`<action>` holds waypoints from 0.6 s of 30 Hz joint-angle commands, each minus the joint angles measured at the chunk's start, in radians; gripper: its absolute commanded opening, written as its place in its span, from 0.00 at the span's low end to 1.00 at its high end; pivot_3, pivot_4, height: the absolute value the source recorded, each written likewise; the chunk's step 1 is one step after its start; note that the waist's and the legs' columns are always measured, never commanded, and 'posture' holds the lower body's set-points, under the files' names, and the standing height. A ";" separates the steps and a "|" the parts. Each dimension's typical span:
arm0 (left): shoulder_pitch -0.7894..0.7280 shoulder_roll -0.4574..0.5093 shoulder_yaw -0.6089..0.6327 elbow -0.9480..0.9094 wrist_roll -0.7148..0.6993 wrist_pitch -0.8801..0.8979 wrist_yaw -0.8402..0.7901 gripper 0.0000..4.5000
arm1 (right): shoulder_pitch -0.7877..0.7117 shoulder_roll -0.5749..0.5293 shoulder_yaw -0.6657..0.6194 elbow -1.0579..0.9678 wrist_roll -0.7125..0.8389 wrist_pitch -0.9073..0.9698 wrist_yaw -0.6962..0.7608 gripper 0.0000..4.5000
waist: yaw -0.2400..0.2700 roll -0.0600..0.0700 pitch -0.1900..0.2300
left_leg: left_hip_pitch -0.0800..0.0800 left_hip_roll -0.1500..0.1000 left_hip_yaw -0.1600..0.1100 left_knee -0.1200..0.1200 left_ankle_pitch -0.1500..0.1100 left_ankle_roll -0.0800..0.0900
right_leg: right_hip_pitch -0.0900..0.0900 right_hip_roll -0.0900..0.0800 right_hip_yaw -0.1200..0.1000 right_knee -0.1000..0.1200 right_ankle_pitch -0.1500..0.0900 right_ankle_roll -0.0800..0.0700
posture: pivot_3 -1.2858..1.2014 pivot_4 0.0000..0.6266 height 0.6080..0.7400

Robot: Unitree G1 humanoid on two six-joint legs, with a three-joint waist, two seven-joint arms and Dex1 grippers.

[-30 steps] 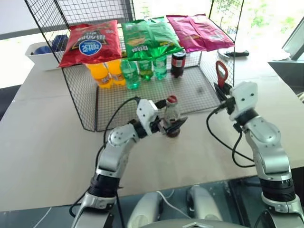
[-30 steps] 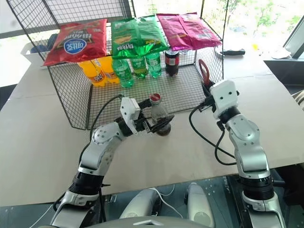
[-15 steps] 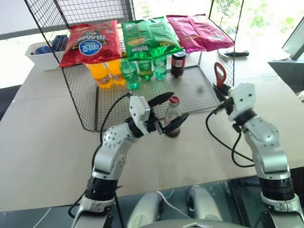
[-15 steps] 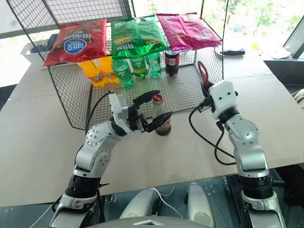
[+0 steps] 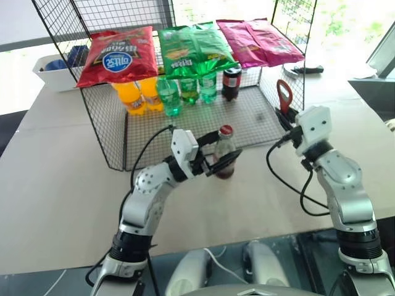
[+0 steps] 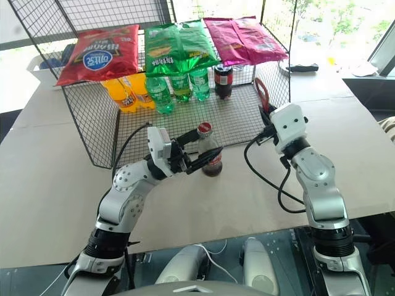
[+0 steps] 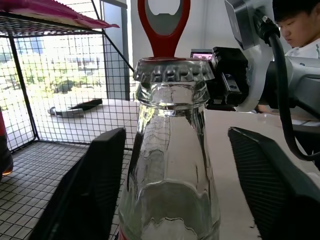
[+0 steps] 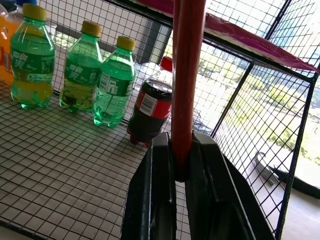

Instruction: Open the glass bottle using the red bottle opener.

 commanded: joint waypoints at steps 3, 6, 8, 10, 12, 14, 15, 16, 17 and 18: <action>-0.005 -0.008 -0.003 -0.015 -0.015 -0.005 0.001 0.33 | -0.016 0.006 0.001 -0.027 0.001 -0.019 -0.001 0.00 | 0.000 0.000 0.000 | 0.000 0.000 0.000 0.000 0.000 0.000 | 0.000 0.000 0.000 0.000 0.000 0.000 | 0.52 0.24 0.96; 0.002 -0.002 -0.006 -0.016 -0.007 -0.006 -0.001 0.33 | -0.020 -0.010 0.047 -0.024 -0.028 -0.038 0.029 0.00 | 0.000 0.000 -0.001 | 0.000 0.000 0.000 0.000 0.000 0.000 | 0.000 0.000 0.000 0.000 0.000 0.000 | 0.52 0.24 0.96; 0.003 -0.001 -0.008 -0.016 -0.005 -0.006 0.000 0.33 | -0.020 -0.023 0.073 -0.022 -0.050 -0.054 0.046 0.00 | 0.000 0.000 -0.001 | 0.001 0.000 0.000 0.000 0.000 0.000 | 0.000 0.000 0.000 0.000 0.000 0.000 | 0.52 0.24 0.96; 0.006 0.001 -0.013 -0.015 0.000 -0.006 -0.001 0.33 | -0.026 -0.028 0.117 -0.018 -0.084 -0.081 0.058 0.00 | 0.000 -0.001 -0.001 | 0.001 0.000 0.000 0.000 0.000 0.000 | 0.000 0.000 0.000 0.000 0.000 0.000 | 0.52 0.24 0.96; 0.010 0.002 -0.017 -0.015 0.005 -0.006 0.000 0.33 | -0.034 -0.038 0.163 -0.012 -0.127 -0.119 0.074 0.00 | 0.000 -0.001 -0.001 | 0.001 0.000 0.000 0.000 0.000 0.000 | 0.000 0.000 0.000 0.000 0.000 0.000 | 0.52 0.24 0.96; 0.013 0.003 -0.018 -0.013 0.010 -0.009 0.004 0.33 | -0.039 -0.058 0.216 0.002 -0.194 -0.177 0.083 0.00 | 0.000 -0.001 -0.002 | 0.001 0.000 0.000 0.000 0.000 0.000 | 0.000 0.000 0.000 0.000 0.000 0.000 | 0.52 0.24 0.96; 0.015 0.003 -0.019 -0.012 0.013 -0.010 0.005 0.33 | -0.038 -0.066 0.234 0.010 -0.221 -0.202 0.083 0.00 | 0.001 -0.002 -0.002 | 0.001 0.000 0.000 0.000 0.000 0.000 | 0.001 0.001 0.000 0.000 0.000 0.000 | 0.52 0.24 0.96; 0.015 0.004 -0.020 -0.011 0.015 -0.011 0.007 0.33 | -0.034 -0.075 0.249 0.020 -0.248 -0.230 0.081 0.00 | 0.002 -0.003 -0.003 | 0.001 0.000 0.000 0.000 0.000 0.000 | 0.001 0.001 0.000 0.000 0.000 0.000 | 0.52 0.24 0.96; 0.015 0.004 -0.019 -0.010 0.016 -0.012 0.008 0.33 | -0.029 -0.080 0.263 0.030 -0.266 -0.253 0.081 0.00 | 0.002 -0.003 -0.003 | 0.001 0.000 0.000 0.000 0.000 0.000 | 0.001 0.001 -0.001 0.000 0.000 0.000 | 0.52 0.24 0.96; 0.015 0.005 -0.019 -0.008 0.017 -0.013 0.010 0.33 | -0.027 -0.085 0.280 0.040 -0.288 -0.276 0.083 0.00 | 0.003 -0.003 -0.003 | 0.001 0.000 0.000 0.000 0.000 0.000 | 0.001 0.001 0.000 0.000 0.000 0.000 | 0.52 0.24 0.96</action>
